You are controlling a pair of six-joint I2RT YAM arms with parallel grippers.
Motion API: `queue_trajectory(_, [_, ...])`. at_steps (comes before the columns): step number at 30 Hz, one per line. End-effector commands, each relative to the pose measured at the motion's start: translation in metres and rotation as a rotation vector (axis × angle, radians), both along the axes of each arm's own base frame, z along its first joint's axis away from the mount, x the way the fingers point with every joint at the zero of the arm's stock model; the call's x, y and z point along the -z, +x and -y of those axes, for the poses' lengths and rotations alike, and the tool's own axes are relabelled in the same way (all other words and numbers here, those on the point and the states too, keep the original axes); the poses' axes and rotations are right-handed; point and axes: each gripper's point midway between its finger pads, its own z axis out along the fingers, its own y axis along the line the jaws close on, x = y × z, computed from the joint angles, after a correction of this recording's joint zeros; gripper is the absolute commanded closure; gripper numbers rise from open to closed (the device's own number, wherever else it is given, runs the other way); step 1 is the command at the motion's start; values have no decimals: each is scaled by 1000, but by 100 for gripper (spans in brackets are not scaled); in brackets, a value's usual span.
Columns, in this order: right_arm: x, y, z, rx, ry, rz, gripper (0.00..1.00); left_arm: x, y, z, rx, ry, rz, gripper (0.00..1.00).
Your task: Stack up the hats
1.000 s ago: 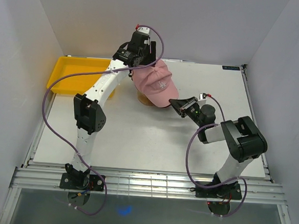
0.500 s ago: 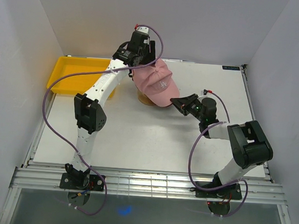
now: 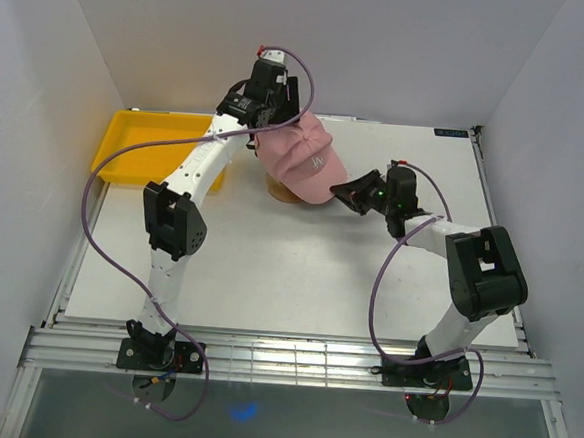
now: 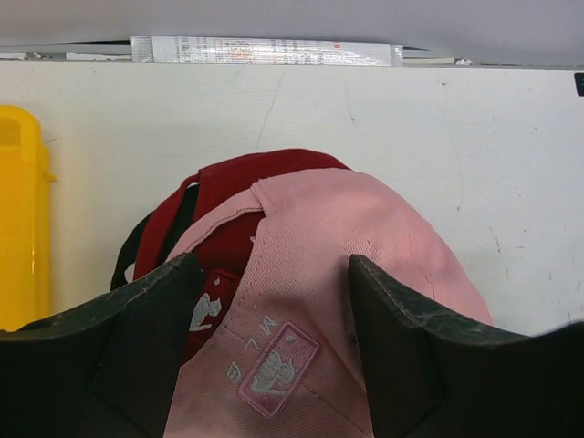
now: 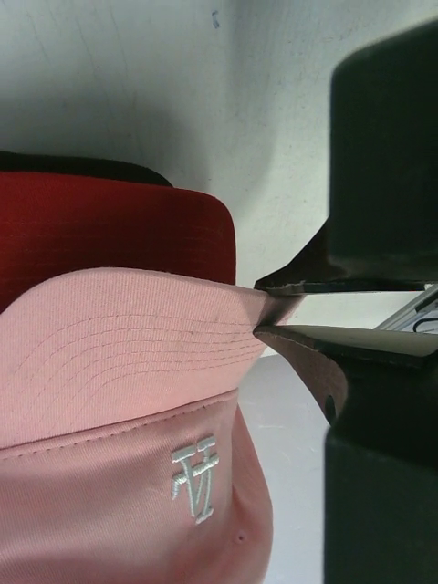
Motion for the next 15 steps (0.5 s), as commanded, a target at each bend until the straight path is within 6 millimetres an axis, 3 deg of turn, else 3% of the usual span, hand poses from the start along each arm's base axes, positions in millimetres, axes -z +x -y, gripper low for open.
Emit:
queue_trajectory(1, [91,-23,36,63,-270,-307,92,68,-21,-17,-1,119,-209,24])
queue_trajectory(7, [106,-34,47,71,-305,-355,92,71,-20,-27,-35,138,-219,25])
queue_trajectory(15, [101,-35,52,76,-313,-339,92,93,-23,-36,-56,131,-281,32])
